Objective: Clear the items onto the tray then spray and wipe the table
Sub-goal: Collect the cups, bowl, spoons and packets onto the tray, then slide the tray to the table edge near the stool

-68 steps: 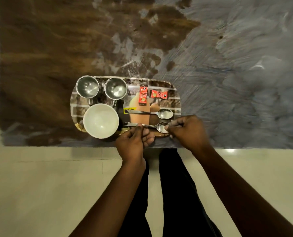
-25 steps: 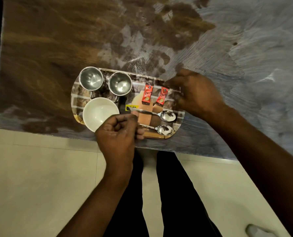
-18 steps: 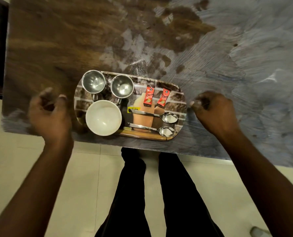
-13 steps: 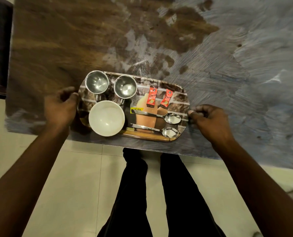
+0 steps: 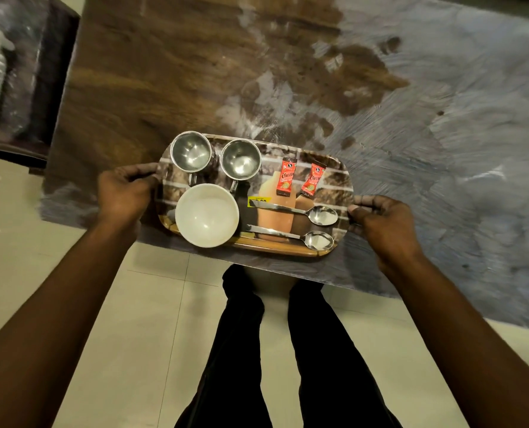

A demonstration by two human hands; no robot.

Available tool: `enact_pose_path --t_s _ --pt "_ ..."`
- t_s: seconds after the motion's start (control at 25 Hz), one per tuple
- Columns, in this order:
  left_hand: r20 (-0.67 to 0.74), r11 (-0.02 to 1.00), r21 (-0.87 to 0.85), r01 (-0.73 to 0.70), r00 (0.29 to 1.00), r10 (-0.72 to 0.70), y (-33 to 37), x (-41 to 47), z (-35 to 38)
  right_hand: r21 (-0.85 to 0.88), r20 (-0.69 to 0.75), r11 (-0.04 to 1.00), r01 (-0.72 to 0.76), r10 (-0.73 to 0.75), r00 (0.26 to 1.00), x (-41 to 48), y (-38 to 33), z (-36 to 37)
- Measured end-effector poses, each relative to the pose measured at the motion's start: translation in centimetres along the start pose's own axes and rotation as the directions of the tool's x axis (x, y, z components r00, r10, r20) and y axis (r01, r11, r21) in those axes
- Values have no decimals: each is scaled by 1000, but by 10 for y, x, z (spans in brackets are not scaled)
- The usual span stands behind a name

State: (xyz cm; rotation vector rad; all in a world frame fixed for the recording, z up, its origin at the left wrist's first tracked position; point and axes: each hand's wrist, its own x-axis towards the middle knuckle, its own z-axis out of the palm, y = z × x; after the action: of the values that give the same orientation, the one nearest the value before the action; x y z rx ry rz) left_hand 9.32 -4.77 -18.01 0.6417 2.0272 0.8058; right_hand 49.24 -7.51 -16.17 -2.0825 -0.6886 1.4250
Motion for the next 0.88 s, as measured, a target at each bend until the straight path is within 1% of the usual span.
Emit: enact_pose_path --t_s 0.12,0.4,0.6,0.72,0.88 --pt "3 997 -71 36 999 -36 15 -15 -32 -13 14 999 47 -47 999 -18 -32 3" --pt "19 970 -243 3 1000 1 88 -64 -144 -15 46 985 171 -170 984 -86 -151 28" --pt "2 936 -351 -13 1000 15 123 -89 -225 -100 91 955 280 -272 958 -127 -245 72" --pt "-13 915 -403 -14 1000 9 131 -93 -259 -135 164 929 345 -322 932 -126 -294 106" --pt "-64 888 -460 7 997 -41 131 -79 -286 -174 275 887 429 -374 886 -100 -345 162"
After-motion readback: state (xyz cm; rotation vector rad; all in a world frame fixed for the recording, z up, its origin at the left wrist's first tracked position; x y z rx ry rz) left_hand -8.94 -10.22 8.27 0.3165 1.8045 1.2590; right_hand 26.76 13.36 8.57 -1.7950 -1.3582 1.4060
